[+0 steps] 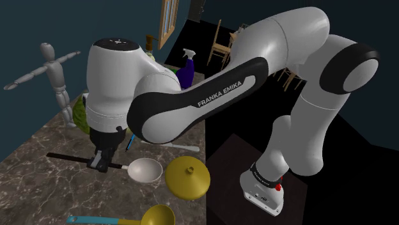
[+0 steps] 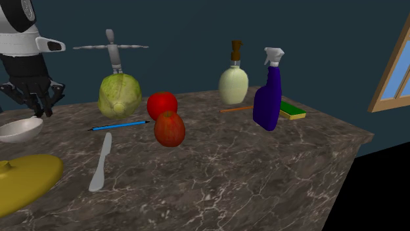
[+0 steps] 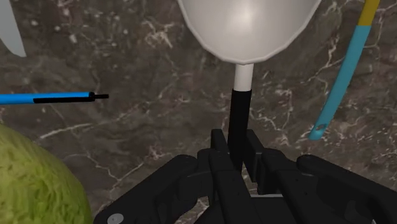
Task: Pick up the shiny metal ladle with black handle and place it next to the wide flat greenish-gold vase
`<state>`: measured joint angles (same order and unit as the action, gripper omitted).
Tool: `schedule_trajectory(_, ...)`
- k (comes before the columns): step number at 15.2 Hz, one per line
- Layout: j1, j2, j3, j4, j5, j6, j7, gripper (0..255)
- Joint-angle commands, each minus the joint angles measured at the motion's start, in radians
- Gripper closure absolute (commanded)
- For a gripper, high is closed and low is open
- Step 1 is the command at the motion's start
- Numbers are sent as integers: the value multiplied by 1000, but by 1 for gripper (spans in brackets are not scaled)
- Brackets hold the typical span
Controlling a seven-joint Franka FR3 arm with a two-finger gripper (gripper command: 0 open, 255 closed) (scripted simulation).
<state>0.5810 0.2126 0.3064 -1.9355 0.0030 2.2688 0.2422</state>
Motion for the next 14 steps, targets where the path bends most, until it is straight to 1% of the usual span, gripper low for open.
schedule_trajectory(1,2,9,0,-14,-3,23,2,255)
schedule_trajectory(8,8,61,-7,-53,-22,112,10,255)
schedule_trajectory(14,8,61,-7,-53,-22,112,10,255)
